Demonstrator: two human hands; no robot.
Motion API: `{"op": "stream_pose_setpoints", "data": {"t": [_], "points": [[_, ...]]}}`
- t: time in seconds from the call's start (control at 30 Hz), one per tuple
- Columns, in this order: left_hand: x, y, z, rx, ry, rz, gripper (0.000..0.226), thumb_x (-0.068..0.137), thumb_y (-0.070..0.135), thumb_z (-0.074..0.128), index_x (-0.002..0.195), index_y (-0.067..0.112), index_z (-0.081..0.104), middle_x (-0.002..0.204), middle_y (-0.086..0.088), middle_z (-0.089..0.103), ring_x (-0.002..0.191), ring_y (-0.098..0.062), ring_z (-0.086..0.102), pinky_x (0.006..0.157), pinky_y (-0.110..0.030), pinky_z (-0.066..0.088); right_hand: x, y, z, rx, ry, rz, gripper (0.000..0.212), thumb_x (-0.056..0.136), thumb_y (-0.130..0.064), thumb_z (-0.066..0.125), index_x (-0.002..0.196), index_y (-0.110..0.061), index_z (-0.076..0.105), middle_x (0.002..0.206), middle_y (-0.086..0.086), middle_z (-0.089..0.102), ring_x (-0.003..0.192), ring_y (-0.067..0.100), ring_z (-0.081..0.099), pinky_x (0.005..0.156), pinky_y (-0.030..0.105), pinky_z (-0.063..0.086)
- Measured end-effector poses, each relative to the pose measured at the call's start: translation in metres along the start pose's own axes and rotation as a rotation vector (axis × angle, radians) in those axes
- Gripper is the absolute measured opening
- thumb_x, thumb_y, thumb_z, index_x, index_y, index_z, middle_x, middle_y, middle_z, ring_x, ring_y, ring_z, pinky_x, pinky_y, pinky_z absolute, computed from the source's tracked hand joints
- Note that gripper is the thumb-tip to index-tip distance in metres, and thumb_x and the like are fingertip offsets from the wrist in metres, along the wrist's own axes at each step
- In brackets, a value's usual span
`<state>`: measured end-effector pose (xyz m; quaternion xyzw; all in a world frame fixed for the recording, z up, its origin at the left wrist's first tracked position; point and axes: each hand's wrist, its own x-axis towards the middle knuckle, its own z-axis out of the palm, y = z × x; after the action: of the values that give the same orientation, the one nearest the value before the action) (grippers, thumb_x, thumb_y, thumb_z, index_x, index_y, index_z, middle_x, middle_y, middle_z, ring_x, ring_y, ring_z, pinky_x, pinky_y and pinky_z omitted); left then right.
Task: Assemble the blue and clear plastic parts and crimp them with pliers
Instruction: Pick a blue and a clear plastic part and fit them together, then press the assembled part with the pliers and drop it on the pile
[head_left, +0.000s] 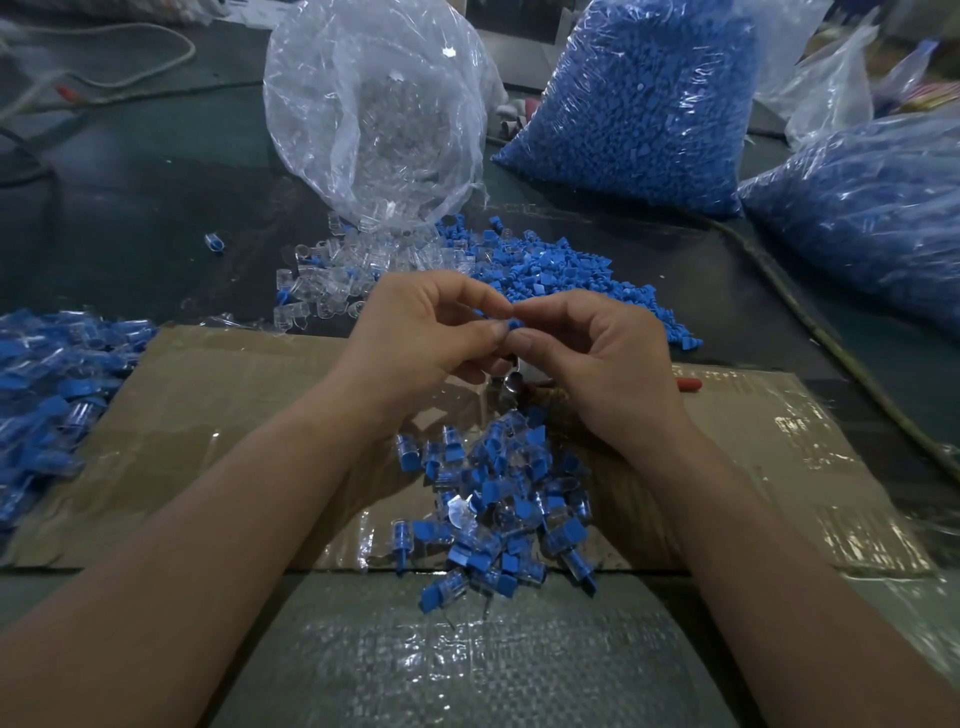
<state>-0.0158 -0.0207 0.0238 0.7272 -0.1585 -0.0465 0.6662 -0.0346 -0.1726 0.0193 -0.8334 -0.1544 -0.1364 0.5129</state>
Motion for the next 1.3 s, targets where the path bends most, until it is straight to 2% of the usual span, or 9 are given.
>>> {"op": "stream_pose_setpoints", "data": {"t": [0.1, 0.2, 0.33, 0.4, 0.57, 0.7, 0.87, 1.07, 1.3], "points": [[0.0003, -0.0003, -0.0001, -0.002, 0.0, -0.006, 0.017, 0.079, -0.003, 0.064, 0.075, 0.013, 0.062, 0.055, 0.001, 0.067, 0.049, -0.008, 0.063, 0.049, -0.016, 0.051, -0.0004, -0.0002, 0.0, 0.007, -0.004, -0.002, 0.02, 0.073, -0.021, 0.07, 0.08, -0.037, 0.061, 0.071, -0.021, 0.062, 0.073, -0.006, 0.063, 0.064, 0.006, 0.046], [0.0017, -0.0006, -0.0021, -0.033, 0.001, -0.037, 0.016, 0.078, -0.003, 0.064, 0.073, 0.012, 0.063, 0.055, -0.001, 0.067, 0.047, -0.01, 0.063, 0.047, -0.016, 0.05, -0.001, -0.0011, 0.0003, 0.053, -0.022, -0.002, 0.02, 0.07, -0.025, 0.069, 0.085, -0.034, 0.061, 0.079, -0.018, 0.064, 0.078, -0.003, 0.064, 0.069, 0.01, 0.049], [0.0026, 0.0004, -0.0039, -0.065, -0.018, -0.072, 0.014, 0.077, -0.004, 0.063, 0.074, 0.009, 0.063, 0.055, -0.003, 0.066, 0.046, -0.011, 0.062, 0.046, -0.017, 0.051, -0.002, -0.0018, -0.0001, 0.081, -0.064, -0.058, 0.035, 0.072, -0.008, 0.07, 0.094, -0.033, 0.061, 0.09, -0.019, 0.064, 0.086, -0.001, 0.065, 0.075, 0.011, 0.049], [0.0024, 0.0005, -0.0041, -0.089, -0.033, -0.094, 0.013, 0.077, -0.005, 0.062, 0.074, 0.008, 0.062, 0.055, -0.004, 0.066, 0.046, -0.011, 0.062, 0.045, -0.016, 0.05, -0.0024, -0.0018, -0.0002, 0.074, -0.059, -0.06, 0.033, 0.072, -0.007, 0.07, 0.093, -0.031, 0.062, 0.089, -0.018, 0.064, 0.086, -0.001, 0.065, 0.075, 0.011, 0.049], [0.0034, -0.0006, -0.0047, -0.108, -0.056, -0.116, 0.011, 0.075, -0.004, 0.064, 0.074, 0.007, 0.063, 0.056, -0.005, 0.067, 0.047, -0.013, 0.063, 0.045, -0.018, 0.05, -0.0026, -0.0042, -0.0016, 0.083, -0.031, -0.066, 0.024, 0.066, -0.021, 0.068, 0.089, -0.027, 0.064, 0.082, -0.016, 0.065, 0.079, -0.002, 0.065, 0.07, 0.01, 0.048], [0.0036, -0.0011, -0.0062, -0.212, -0.102, -0.154, 0.012, 0.063, 0.004, 0.065, 0.075, 0.005, 0.064, 0.06, -0.009, 0.068, 0.049, -0.017, 0.064, 0.045, -0.019, 0.05, -0.0032, -0.0045, -0.0042, 0.089, -0.002, -0.085, 0.023, 0.065, -0.017, 0.071, 0.085, -0.026, 0.065, 0.078, -0.017, 0.066, 0.074, -0.002, 0.066, 0.068, 0.01, 0.049], [0.0053, -0.0029, -0.0065, -0.242, -0.123, -0.18, 0.009, 0.066, 0.0, 0.062, 0.074, 0.004, 0.064, 0.06, -0.013, 0.067, 0.049, -0.019, 0.065, 0.045, -0.021, 0.051, -0.0038, -0.0029, -0.0069, 0.027, 0.009, -0.099, 0.029, 0.069, -0.007, 0.073, 0.09, -0.024, 0.065, 0.078, -0.015, 0.066, 0.074, -0.001, 0.066, 0.068, 0.011, 0.05], [0.0052, -0.0028, -0.0067, -0.231, -0.13, -0.184, 0.011, 0.074, -0.006, 0.058, 0.075, 0.004, 0.064, 0.06, -0.013, 0.067, 0.049, -0.018, 0.065, 0.045, -0.02, 0.05, -0.0037, -0.0018, -0.0078, -0.031, 0.018, -0.114, 0.029, 0.07, -0.006, 0.073, 0.093, -0.022, 0.064, 0.078, -0.017, 0.064, 0.074, -0.004, 0.065, 0.068, 0.009, 0.049], [0.0026, -0.0005, -0.0069, -0.201, -0.122, -0.173, 0.016, 0.058, 0.013, 0.067, 0.073, 0.008, 0.066, 0.063, -0.01, 0.069, 0.053, -0.019, 0.067, 0.047, -0.02, 0.051, -0.004, -0.0028, -0.0071, -0.055, 0.009, -0.119, 0.03, 0.07, -0.009, 0.073, 0.094, -0.023, 0.064, 0.08, -0.019, 0.063, 0.076, -0.007, 0.064, 0.069, 0.008, 0.048]]}}
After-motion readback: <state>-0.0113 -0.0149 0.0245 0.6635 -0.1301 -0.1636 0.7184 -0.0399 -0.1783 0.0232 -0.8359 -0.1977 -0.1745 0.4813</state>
